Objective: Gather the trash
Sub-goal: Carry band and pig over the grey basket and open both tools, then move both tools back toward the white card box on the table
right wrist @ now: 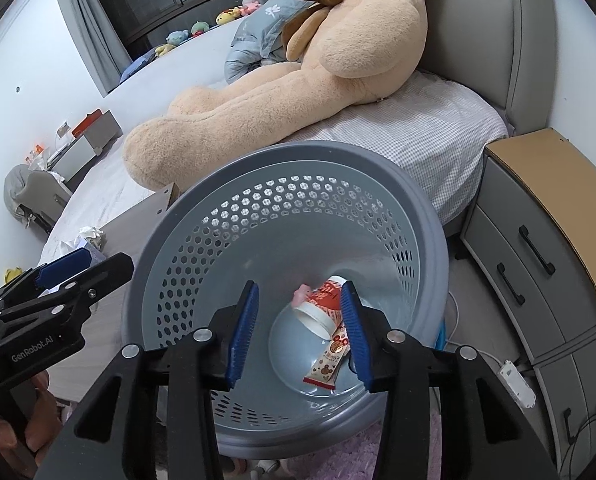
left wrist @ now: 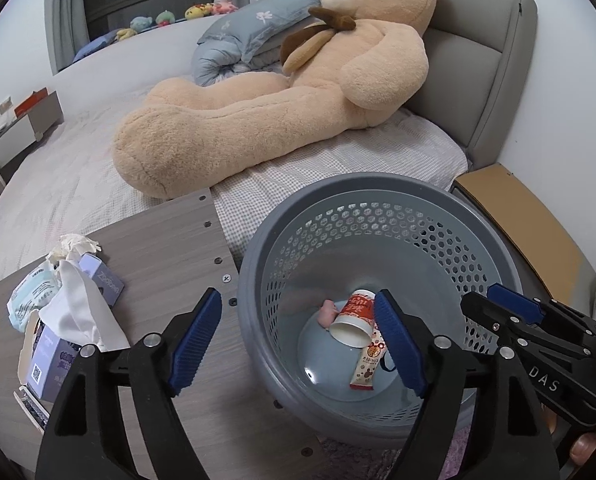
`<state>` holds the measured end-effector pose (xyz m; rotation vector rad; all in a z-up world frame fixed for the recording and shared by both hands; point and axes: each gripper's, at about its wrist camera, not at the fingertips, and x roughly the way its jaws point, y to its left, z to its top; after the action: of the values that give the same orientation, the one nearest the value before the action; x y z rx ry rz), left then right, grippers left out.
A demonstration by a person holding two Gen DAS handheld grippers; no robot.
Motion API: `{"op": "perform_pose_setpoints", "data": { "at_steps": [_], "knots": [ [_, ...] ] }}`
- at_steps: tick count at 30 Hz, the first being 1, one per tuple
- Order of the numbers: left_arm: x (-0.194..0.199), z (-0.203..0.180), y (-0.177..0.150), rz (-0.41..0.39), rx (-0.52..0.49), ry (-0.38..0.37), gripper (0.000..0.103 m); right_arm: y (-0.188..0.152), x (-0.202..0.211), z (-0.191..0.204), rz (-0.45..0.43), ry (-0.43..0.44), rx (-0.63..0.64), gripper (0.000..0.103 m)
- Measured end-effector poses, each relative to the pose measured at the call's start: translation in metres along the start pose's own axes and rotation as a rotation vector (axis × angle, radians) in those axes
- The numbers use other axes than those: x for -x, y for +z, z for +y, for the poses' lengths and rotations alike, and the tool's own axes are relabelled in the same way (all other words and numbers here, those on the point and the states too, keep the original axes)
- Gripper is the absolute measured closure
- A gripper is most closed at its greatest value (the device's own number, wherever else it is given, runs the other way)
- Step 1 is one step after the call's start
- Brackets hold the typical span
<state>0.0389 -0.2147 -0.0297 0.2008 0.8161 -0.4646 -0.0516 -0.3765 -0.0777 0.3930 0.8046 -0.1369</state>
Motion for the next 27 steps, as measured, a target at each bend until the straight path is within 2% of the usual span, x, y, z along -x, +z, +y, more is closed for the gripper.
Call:
{"op": "perform_pose_setpoints", "data": {
  "at_steps": [10,15,27],
  "knots": [
    [0.013,0.006,-0.004,-0.023,0.001,0.033,0.020,-0.007,0.001,0.002,0.005,-0.005,-0.007,0.053],
    [0.021,0.011,-0.007,-0.034,0.014,0.037,0.013,-0.010,0.004,0.004,-0.001,-0.005,-0.004,0.048],
    [0.048,0.027,-0.020,-0.072,0.041,0.070,0.008,-0.023,0.018,0.027,-0.010,0.022,0.026,0.043]
  ]
}}
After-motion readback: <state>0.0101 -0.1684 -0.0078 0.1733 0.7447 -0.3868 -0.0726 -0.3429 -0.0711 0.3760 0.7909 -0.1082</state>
